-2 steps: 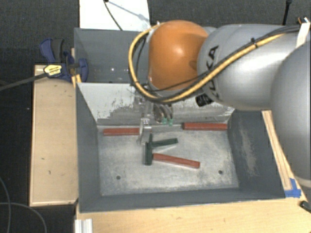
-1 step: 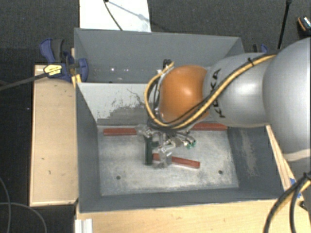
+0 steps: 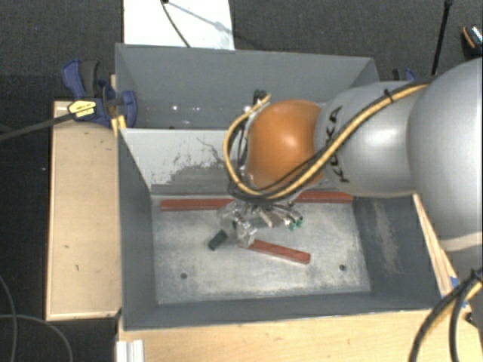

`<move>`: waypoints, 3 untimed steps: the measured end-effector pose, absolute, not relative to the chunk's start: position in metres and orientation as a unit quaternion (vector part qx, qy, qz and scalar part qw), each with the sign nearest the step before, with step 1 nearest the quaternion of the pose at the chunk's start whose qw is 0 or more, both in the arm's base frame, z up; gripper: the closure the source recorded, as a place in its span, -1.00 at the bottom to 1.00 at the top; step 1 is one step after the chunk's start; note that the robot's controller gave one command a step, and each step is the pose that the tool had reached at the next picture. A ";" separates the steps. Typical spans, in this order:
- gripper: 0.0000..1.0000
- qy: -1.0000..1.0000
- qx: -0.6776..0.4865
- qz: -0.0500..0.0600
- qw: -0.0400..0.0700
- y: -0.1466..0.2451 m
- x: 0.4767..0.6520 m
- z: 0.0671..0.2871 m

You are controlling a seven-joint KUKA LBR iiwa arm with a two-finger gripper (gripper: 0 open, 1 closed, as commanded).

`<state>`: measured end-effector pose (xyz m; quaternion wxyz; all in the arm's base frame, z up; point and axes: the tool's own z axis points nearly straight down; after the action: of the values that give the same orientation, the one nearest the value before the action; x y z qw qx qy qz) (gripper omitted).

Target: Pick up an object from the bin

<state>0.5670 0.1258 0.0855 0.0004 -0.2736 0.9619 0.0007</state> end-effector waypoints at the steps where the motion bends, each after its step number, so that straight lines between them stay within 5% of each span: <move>1: -1.00 0.962 -0.272 0.001 0.000 0.126 0.567 0.086; 2: -1.00 0.950 -0.311 0.000 0.003 0.130 0.583 0.071; 3: 1.00 0.951 -0.308 0.001 0.001 0.130 0.583 0.071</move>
Offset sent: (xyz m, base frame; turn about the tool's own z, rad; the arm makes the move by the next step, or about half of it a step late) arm 0.0000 0.0000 0.0000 0.0000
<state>0.5826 0.1300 0.0707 0.0006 -0.3084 0.9513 0.0006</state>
